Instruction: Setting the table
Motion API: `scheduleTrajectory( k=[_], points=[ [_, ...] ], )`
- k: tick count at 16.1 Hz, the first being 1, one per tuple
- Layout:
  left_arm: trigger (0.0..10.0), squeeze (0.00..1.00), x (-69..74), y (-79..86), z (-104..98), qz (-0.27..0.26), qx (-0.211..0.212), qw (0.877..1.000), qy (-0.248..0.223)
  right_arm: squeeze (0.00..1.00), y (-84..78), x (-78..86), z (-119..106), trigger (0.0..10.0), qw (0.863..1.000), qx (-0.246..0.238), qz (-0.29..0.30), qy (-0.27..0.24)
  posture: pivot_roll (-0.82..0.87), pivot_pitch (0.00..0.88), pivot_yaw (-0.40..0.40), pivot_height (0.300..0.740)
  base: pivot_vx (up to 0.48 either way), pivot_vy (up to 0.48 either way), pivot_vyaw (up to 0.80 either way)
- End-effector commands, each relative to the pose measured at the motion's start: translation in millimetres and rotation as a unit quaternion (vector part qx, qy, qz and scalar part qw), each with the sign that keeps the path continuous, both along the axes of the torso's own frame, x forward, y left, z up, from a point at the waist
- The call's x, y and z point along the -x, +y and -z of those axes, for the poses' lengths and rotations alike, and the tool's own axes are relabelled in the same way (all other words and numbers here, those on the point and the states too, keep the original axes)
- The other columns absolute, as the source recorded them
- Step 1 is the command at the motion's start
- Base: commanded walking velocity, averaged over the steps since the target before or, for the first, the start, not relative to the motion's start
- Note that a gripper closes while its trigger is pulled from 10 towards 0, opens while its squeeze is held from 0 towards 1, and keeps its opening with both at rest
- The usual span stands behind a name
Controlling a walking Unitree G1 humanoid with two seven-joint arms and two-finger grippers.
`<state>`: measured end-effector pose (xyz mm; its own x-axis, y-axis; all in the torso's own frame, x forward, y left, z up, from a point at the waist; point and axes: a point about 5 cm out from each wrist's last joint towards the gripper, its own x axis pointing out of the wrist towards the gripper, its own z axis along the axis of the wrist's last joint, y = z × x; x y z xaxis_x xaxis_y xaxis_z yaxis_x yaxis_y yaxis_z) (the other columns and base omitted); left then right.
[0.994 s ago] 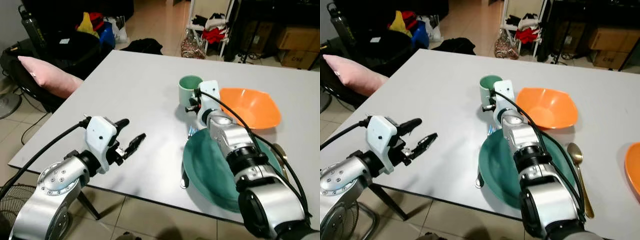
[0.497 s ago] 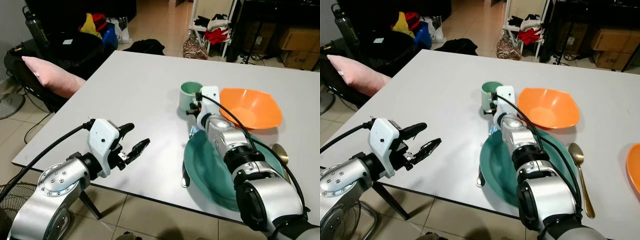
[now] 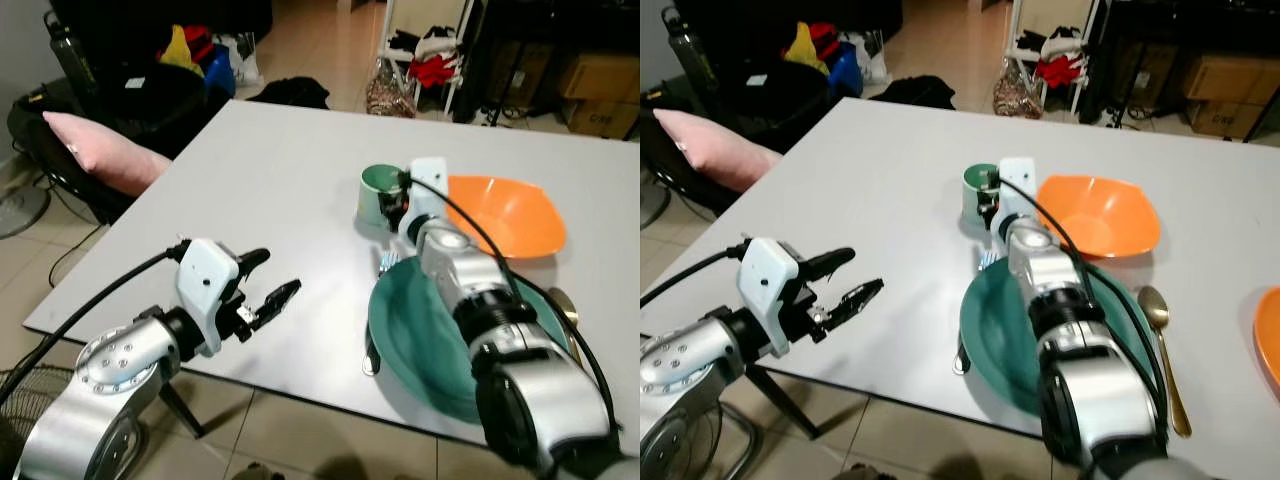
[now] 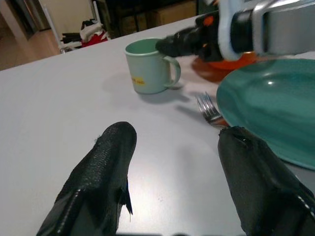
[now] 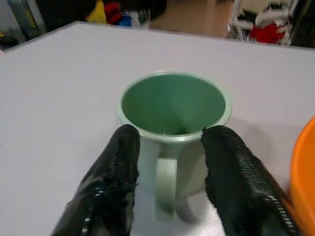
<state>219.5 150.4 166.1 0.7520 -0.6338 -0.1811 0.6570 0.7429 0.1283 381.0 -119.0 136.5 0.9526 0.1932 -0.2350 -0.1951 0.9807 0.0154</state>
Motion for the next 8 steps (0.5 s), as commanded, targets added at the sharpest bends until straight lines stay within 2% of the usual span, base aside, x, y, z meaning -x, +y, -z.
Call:
scheduleTrajectory(
  k=[1, 2, 4, 5, 6, 7, 8],
  points=[
    [10.0, 0.00, 2.6, 0.1, -2, 0.008, -0.006, 1.000, -0.001, 1.00, -0.5, 2.6, -6, 10.0, 1.000, -0.003, -0.006, -0.004, -0.03, 0.000, 0.062, 0.740, 0.000, 0.000, 0.00],
    [10.0, 0.00, 3.5, 0.4, -2, 0.008, -0.006, 1.000, 0.000, 1.00, -1.7, 9.8, -13, 10.0, 1.000, 0.001, -0.013, -0.013, -0.03, 0.000, 0.064, 0.740, 0.000, 0.000, 0.00],
    [10.0, 0.00, 8.2, 3.5, -3, -0.009, 0.002, 1.000, -0.001, 1.00, -4.7, 40.0, -38, 10.0, 0.995, 0.027, -0.073, -0.063, -0.03, 0.000, 0.075, 0.740, 0.000, 0.000, 0.00],
    [10.0, 0.00, 9.8, 4.7, -4, -0.017, 0.010, 1.000, -0.002, 1.00, -5.7, 47.7, -44, 10.0, 0.993, 0.027, -0.086, -0.073, -0.04, 0.000, 0.079, 0.740, 0.000, 0.000, 0.00],
    [10.0, 0.00, 14.0, 7.1, -6, -0.044, 0.028, 0.999, -0.004, 0.85, -7.9, 66.9, -63, 10.0, 0.987, 0.010, -0.120, -0.106, -0.05, 0.000, 0.093, 0.740, 0.000, 0.000, 0.00],
    [10.0, 0.00, 13.8, 9.0, -11, -0.104, 0.052, 0.993, -0.026, 0.00, -6.2, 88.2, -78, 10.0, 0.976, 0.012, -0.163, -0.142, -0.05, 0.000, 0.096, 0.740, 0.000, 0.000, 0.00],
    [10.0, 0.00, 13.4, 9.6, -13, -0.123, 0.058, 0.990, -0.033, 0.00, -4.8, 94.9, -81, 10.0, 0.973, 0.017, -0.174, -0.149, -0.05, 0.000, 0.096, 0.740, 0.000, 0.000, 0.00]
  ],
)
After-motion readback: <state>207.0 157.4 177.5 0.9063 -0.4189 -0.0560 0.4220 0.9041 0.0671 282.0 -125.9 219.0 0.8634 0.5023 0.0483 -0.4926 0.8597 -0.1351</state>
